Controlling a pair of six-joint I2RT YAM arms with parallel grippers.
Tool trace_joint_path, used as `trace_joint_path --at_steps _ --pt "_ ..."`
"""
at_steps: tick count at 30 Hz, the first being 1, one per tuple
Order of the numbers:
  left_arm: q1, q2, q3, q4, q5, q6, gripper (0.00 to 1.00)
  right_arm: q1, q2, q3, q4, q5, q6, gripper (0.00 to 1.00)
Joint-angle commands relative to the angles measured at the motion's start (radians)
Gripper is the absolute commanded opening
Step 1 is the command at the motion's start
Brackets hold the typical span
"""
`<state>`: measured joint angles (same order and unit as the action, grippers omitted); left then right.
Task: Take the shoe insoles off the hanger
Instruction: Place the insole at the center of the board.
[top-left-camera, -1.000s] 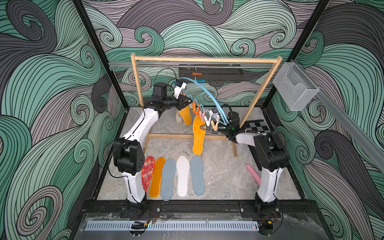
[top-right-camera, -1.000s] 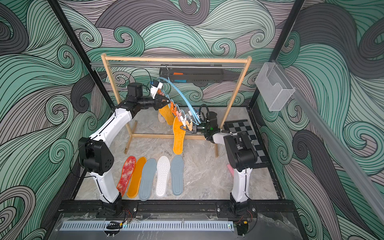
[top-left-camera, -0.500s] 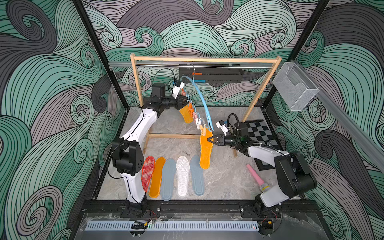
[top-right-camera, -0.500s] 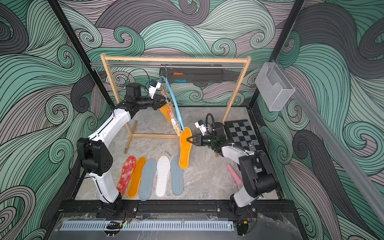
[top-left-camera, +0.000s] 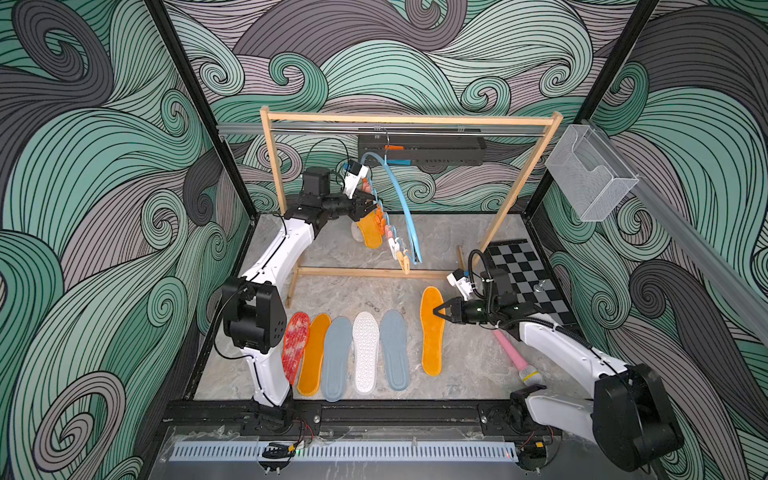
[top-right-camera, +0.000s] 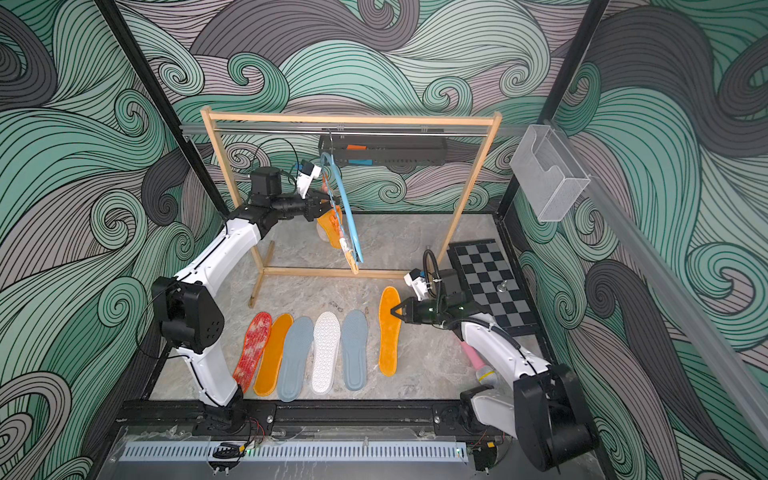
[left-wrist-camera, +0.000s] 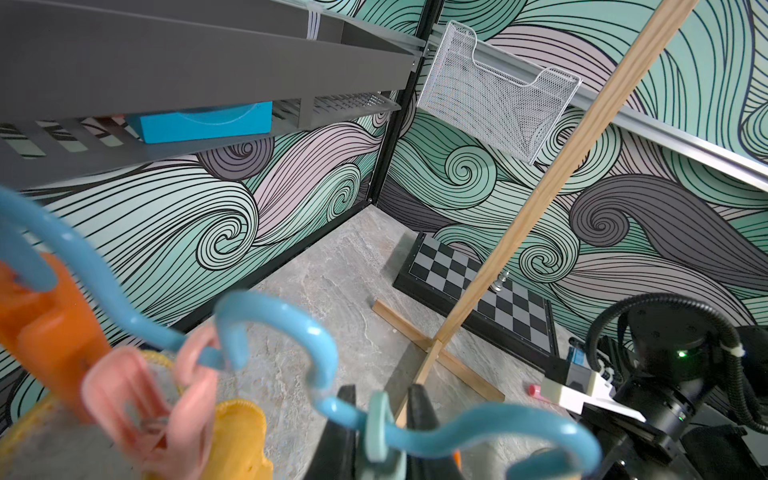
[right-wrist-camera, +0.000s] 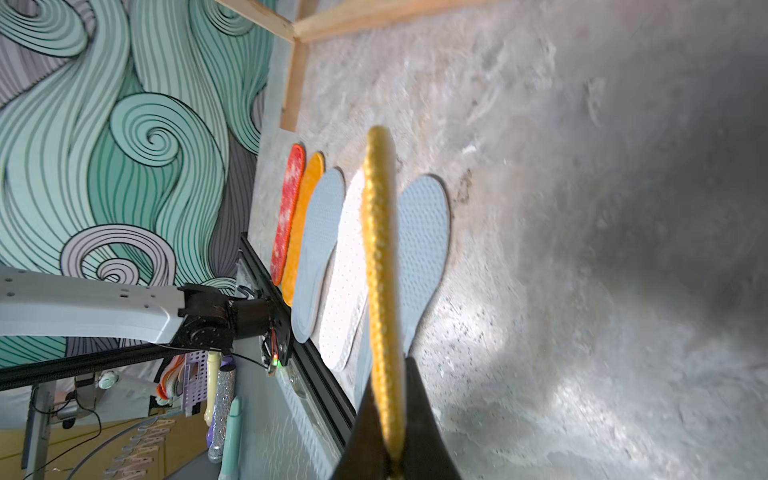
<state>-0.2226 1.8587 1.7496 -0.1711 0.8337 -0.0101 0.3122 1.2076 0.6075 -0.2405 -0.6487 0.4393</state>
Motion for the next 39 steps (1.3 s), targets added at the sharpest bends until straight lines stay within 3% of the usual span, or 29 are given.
trace_joint_path --at_steps 1,14,32,36,39 --pt "0.012 -0.027 -0.013 -0.021 -0.018 0.004 0.00 0.056 0.008 -0.030 -0.085 0.068 -0.017 0.00" --pt "0.012 -0.047 -0.039 -0.001 -0.019 0.004 0.00 0.147 0.162 -0.049 0.040 0.178 0.057 0.01" --pt "0.011 -0.031 -0.045 -0.011 -0.013 0.013 0.00 0.190 0.392 0.026 0.195 0.151 0.126 0.07" --pt "0.012 -0.032 -0.045 -0.009 -0.014 0.012 0.00 0.192 0.382 0.023 0.191 0.161 0.121 0.16" --pt "0.011 -0.032 -0.045 -0.010 -0.015 0.015 0.00 0.192 0.369 0.029 0.163 0.177 0.103 0.31"
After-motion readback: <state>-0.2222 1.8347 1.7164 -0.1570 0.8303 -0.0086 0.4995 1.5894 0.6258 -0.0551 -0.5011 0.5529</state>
